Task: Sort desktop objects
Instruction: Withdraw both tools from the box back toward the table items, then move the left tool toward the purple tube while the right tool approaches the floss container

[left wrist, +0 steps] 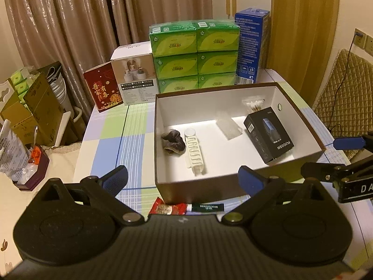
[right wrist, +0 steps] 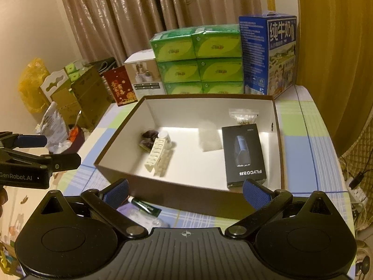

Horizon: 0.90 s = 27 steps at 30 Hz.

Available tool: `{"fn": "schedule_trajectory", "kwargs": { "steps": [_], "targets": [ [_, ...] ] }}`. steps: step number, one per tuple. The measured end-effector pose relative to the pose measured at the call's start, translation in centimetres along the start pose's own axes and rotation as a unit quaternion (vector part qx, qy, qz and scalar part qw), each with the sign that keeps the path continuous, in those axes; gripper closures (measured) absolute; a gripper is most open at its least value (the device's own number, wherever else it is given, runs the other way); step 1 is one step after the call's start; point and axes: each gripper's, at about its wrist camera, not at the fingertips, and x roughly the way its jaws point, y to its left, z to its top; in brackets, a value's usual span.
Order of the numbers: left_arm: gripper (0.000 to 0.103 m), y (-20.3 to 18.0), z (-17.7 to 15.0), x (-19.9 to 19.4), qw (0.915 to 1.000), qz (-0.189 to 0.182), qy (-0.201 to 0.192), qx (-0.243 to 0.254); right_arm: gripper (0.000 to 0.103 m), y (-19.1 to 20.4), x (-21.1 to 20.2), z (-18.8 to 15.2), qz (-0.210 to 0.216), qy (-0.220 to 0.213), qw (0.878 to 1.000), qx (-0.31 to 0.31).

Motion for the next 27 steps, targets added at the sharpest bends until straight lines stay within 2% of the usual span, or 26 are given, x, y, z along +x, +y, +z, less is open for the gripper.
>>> {"fn": "schedule_trajectory", "kwargs": {
  "steps": [12,20,27],
  "targets": [
    [0.001,0.5,-3.8,-2.2,0.9999,0.005,0.011,0.000,0.002,2.5,-1.2,-2.6,0.024,0.010,0.999,-0.026],
    [0.001,0.8,-6.2,-2.9,0.9995,0.025,0.020,0.007,0.002,3.3,-1.4,-4.4,0.018,0.017,0.999,-0.021],
    [0.001,1.0,-7.9,-2.9,0.9991,0.019,0.036,0.011,0.002,3.6,-0.9,-5.7,0.027,0.038,0.999,0.001]
  ]
}}
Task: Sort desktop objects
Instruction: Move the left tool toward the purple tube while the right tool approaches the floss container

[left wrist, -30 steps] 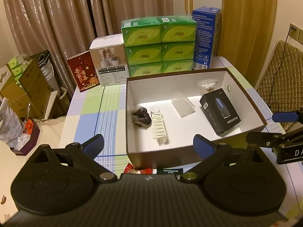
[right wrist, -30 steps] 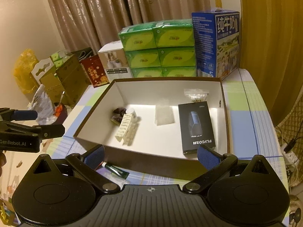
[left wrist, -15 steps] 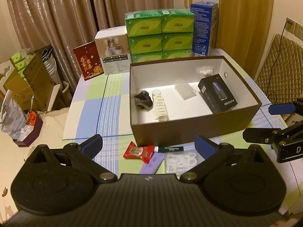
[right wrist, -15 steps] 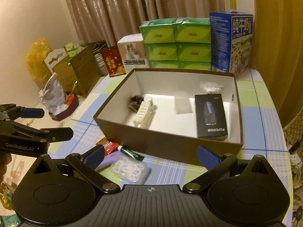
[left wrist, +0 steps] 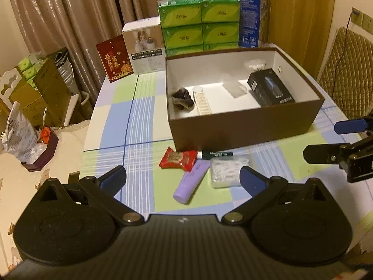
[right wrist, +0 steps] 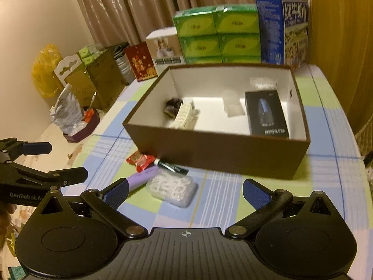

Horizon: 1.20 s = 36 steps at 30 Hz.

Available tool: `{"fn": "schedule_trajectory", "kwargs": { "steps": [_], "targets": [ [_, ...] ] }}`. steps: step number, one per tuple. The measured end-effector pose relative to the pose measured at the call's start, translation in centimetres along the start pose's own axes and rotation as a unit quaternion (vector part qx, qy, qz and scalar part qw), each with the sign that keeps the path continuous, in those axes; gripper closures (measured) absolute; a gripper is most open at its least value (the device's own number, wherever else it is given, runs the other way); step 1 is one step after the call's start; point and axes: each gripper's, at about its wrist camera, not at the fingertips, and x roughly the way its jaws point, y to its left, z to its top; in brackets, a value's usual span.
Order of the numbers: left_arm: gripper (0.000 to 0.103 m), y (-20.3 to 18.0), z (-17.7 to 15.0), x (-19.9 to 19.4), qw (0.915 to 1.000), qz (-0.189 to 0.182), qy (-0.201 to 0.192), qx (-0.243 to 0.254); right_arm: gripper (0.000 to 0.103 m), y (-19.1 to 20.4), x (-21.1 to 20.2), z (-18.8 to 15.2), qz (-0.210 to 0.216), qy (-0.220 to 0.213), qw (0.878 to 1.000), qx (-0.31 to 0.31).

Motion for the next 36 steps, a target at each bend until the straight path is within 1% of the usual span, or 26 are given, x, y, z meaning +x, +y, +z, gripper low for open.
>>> {"fn": "schedule_trajectory", "kwargs": {
  "steps": [2,6,9,15,22,26,36],
  "targets": [
    [0.001,0.1,-0.4,0.1,1.0000,0.001,0.005,0.001,0.002,0.2,0.3,-0.3,0.002,0.008,1.000,-0.007],
    [0.001,0.6,-1.1,0.6,0.9997,-0.009,0.020,-0.008,0.002,1.0,1.1,-1.0,-0.002,0.020,0.999,-0.028],
    [0.001,0.8,-1.6,1.1,0.9994,-0.011,0.030,-0.010,0.002,1.0,1.9,-1.6,0.006,0.029,0.999,-0.020],
    [0.001,1.1,-2.4,1.6,0.9991,-0.012,0.040,-0.010,0.002,1.3,2.8,-2.3,0.000,0.047,0.999,-0.017],
    [0.001,1.4,-3.1,2.3,0.9981,-0.020,0.056,-0.016,0.002,1.8,3.8,-2.9,0.011,0.067,0.998,-0.016],
    [0.001,1.5,-3.4,2.7,0.9979,-0.025,0.058,-0.014,0.002,2.1,4.6,-3.2,0.005,0.075,0.997,-0.019],
    [0.002,2.1,-3.8,5.1,0.9968,-0.034,0.071,-0.013,0.002,1.4,6.7,-3.6,-0.006,0.092,0.996,0.005]
  ]
}}
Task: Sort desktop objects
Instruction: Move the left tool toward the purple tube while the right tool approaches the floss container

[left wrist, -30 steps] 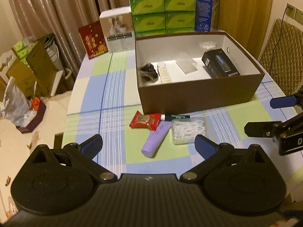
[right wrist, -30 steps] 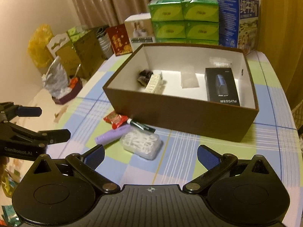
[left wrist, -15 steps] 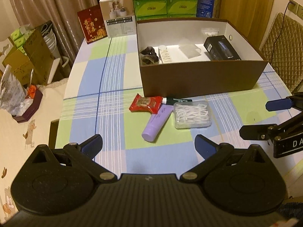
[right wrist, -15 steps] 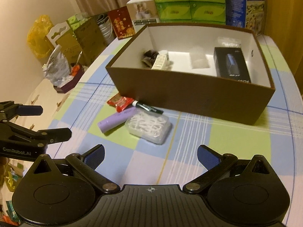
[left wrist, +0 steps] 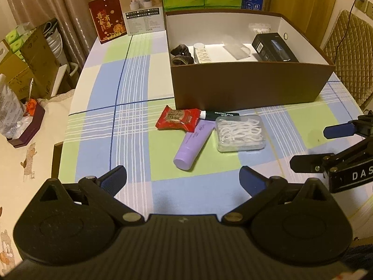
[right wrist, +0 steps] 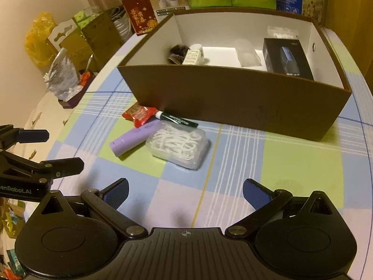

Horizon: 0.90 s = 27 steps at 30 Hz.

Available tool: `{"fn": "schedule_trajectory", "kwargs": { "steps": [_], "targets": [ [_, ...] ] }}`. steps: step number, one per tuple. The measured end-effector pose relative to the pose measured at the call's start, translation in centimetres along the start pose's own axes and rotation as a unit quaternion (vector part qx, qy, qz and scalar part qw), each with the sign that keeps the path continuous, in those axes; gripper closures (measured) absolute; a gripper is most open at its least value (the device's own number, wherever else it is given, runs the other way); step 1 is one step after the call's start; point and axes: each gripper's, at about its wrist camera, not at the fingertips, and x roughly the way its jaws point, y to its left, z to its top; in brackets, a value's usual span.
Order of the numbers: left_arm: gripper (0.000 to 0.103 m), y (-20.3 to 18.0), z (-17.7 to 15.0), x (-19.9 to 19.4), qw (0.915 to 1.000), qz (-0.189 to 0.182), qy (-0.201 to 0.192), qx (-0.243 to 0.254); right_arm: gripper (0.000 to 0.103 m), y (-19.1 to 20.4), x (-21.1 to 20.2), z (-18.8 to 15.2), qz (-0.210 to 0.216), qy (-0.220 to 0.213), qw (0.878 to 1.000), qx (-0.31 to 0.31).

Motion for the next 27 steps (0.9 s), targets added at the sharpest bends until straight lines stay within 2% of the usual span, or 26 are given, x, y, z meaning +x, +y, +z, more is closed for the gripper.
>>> {"fn": "schedule_trajectory", "kwargs": {
  "steps": [5,9,19,27],
  "targets": [
    [0.005,0.2,0.4,1.3,0.9999,-0.008,0.002,0.009,0.002,-0.7,0.7,0.2,-0.003,0.005,1.000,0.012],
    [0.015,0.3,0.7,2.9,0.9995,-0.017,0.007,0.026,0.002,-1.1,1.5,0.3,-0.006,0.005,1.000,0.015],
    [0.022,0.9,1.6,6.4,0.9983,-0.028,0.027,0.043,0.002,-1.5,4.3,0.9,0.003,0.010,1.000,0.009],
    [0.023,1.8,1.9,8.4,0.9978,-0.029,0.044,0.040,0.002,-1.0,6.3,1.7,0.031,-0.007,0.998,-0.051]
  ]
}}
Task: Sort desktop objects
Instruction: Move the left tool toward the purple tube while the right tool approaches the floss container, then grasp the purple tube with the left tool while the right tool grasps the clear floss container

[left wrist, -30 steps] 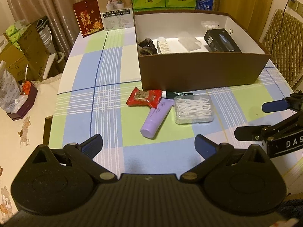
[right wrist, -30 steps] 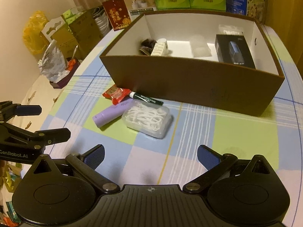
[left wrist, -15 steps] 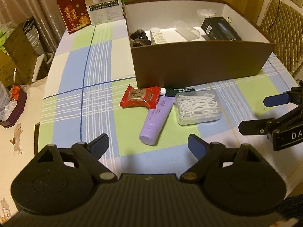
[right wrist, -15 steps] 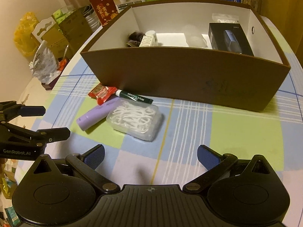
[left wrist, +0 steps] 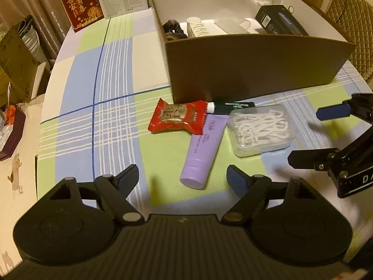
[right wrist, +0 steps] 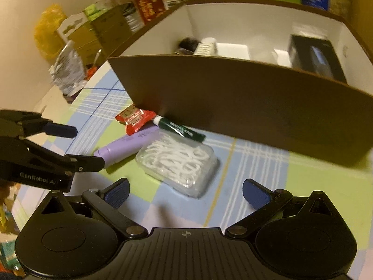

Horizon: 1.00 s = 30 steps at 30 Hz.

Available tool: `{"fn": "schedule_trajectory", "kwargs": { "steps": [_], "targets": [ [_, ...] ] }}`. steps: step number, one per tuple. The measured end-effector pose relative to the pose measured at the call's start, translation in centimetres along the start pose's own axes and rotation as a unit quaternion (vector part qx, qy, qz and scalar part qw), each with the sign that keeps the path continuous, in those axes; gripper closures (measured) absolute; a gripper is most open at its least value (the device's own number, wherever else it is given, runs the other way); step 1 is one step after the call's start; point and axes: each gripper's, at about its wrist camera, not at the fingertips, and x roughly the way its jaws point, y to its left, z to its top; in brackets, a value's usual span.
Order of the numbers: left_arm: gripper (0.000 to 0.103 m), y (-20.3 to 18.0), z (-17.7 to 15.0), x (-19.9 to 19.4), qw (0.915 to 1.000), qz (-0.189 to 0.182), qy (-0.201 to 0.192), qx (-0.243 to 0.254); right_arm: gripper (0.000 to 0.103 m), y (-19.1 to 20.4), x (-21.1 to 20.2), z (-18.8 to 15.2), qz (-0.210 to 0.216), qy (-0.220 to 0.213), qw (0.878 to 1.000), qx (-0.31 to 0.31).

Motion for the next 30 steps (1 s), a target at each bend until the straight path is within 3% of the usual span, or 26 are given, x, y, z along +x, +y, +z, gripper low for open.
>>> {"fn": "schedule_trajectory", "kwargs": {
  "steps": [8,16,19,20,26,30],
  "targets": [
    [0.023,0.9,0.0,1.2,0.9999,0.001,0.015,-0.006,0.007,0.6,2.2,1.2,0.030,-0.007,0.995,-0.097],
    [0.023,1.3,-0.2,1.8,0.9997,0.005,0.024,-0.010,0.007,2.3,4.8,1.0,0.016,0.000,0.980,-0.197],
    [0.023,1.3,-0.2,1.9,0.9996,0.004,0.024,-0.010,0.019,2.6,5.2,0.5,0.006,0.001,0.976,-0.220],
    [0.023,1.3,-0.2,1.9,0.9996,0.004,0.024,-0.010,0.029,2.6,5.3,0.3,0.000,0.003,0.975,-0.224],
    [0.023,1.1,-0.2,1.9,0.9997,0.002,0.026,-0.003,0.042,2.1,4.8,-0.5,-0.013,-0.001,0.976,-0.218],
    [0.023,0.8,-0.1,2.0,0.9997,0.001,0.026,0.003,0.043,1.9,4.4,-0.8,-0.023,0.003,0.979,-0.203]
  ]
}}
